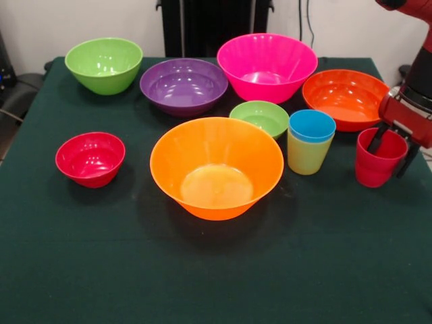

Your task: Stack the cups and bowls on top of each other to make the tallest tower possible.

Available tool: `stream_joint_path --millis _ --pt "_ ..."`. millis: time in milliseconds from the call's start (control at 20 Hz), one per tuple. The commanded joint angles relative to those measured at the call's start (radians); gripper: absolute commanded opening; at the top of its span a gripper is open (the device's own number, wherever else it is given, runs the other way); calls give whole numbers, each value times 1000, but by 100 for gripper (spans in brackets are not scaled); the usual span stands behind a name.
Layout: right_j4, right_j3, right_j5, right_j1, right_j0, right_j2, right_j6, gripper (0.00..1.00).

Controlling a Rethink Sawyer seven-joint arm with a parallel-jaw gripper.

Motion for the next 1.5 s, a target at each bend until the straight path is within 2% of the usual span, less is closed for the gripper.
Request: stream_joint_path --millis 50,650,1000,1050,1500 --pt "-1 53 -39 -29 -33 188 69 100" --pt "8 -15 27 -23 -58 206 85 100" --pt "-4 1 46 -33 -74 238 62 100" --pt "-11 12 36 -37 -77 244 58 0" --pt "-15 37 50 -56 -103 288 33 0"
